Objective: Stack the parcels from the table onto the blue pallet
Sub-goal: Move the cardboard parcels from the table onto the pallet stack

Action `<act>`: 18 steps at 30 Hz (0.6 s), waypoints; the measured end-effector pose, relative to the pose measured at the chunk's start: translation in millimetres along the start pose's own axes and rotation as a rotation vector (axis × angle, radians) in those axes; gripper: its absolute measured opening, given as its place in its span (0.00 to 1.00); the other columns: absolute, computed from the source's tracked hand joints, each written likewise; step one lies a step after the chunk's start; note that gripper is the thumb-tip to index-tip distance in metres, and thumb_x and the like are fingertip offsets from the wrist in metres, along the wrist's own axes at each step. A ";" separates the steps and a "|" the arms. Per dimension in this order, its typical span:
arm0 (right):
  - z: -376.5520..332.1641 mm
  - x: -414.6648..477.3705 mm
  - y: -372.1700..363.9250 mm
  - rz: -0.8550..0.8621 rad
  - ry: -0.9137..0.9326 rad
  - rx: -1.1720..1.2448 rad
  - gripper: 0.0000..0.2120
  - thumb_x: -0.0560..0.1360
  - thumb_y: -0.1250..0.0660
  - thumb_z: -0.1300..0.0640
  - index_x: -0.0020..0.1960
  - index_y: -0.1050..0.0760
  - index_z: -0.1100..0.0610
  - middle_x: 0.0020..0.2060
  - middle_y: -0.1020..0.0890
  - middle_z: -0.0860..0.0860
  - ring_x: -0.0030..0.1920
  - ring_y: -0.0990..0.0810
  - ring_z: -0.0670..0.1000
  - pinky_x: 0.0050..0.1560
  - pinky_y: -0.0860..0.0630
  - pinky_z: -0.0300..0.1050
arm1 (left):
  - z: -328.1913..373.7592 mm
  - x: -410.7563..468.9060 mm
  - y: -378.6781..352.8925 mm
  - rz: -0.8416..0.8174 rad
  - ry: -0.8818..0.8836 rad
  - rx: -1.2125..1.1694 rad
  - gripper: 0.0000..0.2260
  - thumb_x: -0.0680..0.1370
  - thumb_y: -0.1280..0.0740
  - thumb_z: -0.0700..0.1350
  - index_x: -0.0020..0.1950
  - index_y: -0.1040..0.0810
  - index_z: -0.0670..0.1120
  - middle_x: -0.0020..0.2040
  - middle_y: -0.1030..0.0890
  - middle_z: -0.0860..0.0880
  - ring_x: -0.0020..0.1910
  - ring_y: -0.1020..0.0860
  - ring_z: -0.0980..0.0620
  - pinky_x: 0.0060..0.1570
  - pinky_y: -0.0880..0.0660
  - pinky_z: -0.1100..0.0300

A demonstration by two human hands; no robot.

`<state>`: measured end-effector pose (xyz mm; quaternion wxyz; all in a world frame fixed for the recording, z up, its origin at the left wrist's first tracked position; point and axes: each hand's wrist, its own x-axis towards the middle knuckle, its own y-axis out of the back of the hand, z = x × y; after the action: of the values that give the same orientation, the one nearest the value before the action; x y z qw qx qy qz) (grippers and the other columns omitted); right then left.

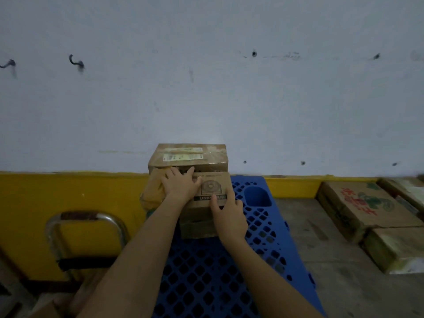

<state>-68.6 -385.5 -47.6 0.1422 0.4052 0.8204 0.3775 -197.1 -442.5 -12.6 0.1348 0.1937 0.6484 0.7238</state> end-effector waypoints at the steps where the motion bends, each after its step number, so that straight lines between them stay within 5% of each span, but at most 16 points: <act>1: -1.3 1.6 -1.2 0.000 -0.001 0.002 0.29 0.78 0.50 0.38 0.75 0.49 0.47 0.68 0.34 0.55 0.52 0.23 0.53 0.35 0.32 0.41 | 0.2 1.5 -0.2 0.024 0.003 0.003 0.26 0.79 0.51 0.62 0.74 0.42 0.54 0.69 0.36 0.37 0.66 0.36 0.39 0.62 0.38 0.48; 6: -5.7 11.3 -7.6 -0.001 -0.001 0.022 0.27 0.78 0.49 0.39 0.74 0.47 0.47 0.65 0.32 0.56 0.49 0.23 0.54 0.36 0.31 0.43 | 2.2 7.6 -3.8 0.148 0.057 -0.016 0.28 0.78 0.47 0.63 0.65 0.33 0.41 0.63 0.28 0.39 0.61 0.31 0.42 0.56 0.33 0.51; 13: -9.3 16.8 -17.4 0.014 -0.029 0.004 0.28 0.78 0.49 0.38 0.74 0.47 0.47 0.66 0.32 0.56 0.43 0.26 0.53 0.30 0.36 0.42 | 3.0 14.2 -5.3 0.163 0.079 -0.051 0.30 0.77 0.46 0.64 0.64 0.31 0.39 0.64 0.29 0.39 0.63 0.32 0.42 0.58 0.34 0.50; 18: -8.0 16.7 -16.6 -0.007 -0.031 0.035 0.30 0.77 0.48 0.36 0.75 0.49 0.46 0.71 0.37 0.57 0.55 0.24 0.57 0.38 0.33 0.43 | 2.3 14.0 -6.1 0.158 0.093 -0.076 0.31 0.77 0.46 0.64 0.66 0.32 0.38 0.66 0.30 0.39 0.65 0.34 0.42 0.61 0.35 0.49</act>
<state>-92.7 -383.1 -53.2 0.1490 0.4106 0.8259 0.3565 -208.9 -433.4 -17.0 0.0544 0.2051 0.6088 0.7644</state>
